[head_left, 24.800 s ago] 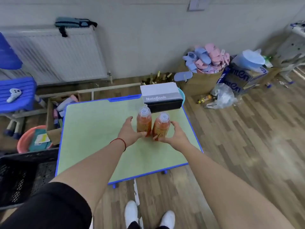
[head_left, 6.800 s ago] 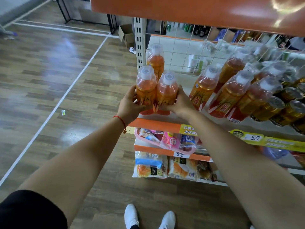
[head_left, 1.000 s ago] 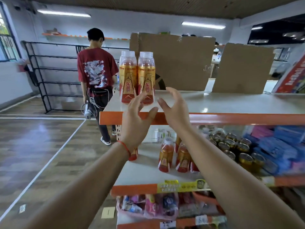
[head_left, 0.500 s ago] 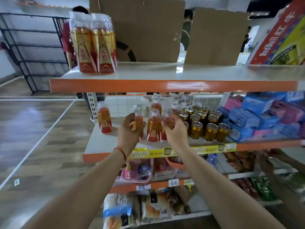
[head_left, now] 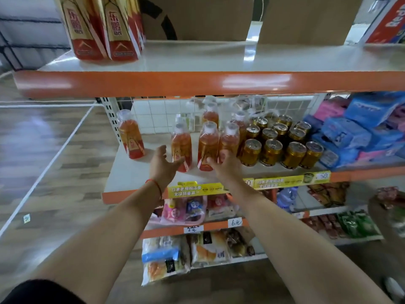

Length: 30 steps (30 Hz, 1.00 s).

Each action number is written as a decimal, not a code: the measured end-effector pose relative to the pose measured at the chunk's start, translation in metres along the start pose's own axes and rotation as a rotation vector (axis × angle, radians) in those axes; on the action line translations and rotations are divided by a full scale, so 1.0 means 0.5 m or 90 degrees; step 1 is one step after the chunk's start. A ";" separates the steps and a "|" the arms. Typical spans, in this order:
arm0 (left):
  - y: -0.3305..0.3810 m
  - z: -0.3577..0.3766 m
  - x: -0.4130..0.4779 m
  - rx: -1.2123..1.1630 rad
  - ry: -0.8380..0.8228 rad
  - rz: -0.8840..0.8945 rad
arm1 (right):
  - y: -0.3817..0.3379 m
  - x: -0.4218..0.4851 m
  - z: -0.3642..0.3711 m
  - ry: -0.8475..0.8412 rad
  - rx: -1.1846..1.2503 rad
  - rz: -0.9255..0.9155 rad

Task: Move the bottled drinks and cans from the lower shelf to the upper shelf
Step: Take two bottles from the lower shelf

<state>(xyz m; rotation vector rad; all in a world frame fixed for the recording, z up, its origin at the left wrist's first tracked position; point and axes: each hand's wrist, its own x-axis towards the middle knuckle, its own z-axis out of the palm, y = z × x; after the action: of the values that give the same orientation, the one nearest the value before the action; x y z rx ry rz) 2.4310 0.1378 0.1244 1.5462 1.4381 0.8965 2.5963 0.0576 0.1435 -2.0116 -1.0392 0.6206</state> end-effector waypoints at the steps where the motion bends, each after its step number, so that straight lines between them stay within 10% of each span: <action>1: -0.005 0.005 0.015 0.002 -0.010 -0.002 | 0.002 0.007 0.010 -0.003 0.007 0.031; 30: -0.080 0.061 0.123 -0.055 -0.089 0.074 | 0.010 0.093 0.155 0.035 0.143 0.124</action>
<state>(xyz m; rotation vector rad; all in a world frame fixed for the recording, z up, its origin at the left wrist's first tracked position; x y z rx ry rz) 2.4478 0.1961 0.0733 1.6077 1.2062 0.8873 2.5701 0.1264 0.0910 -1.9321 -0.7128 0.7443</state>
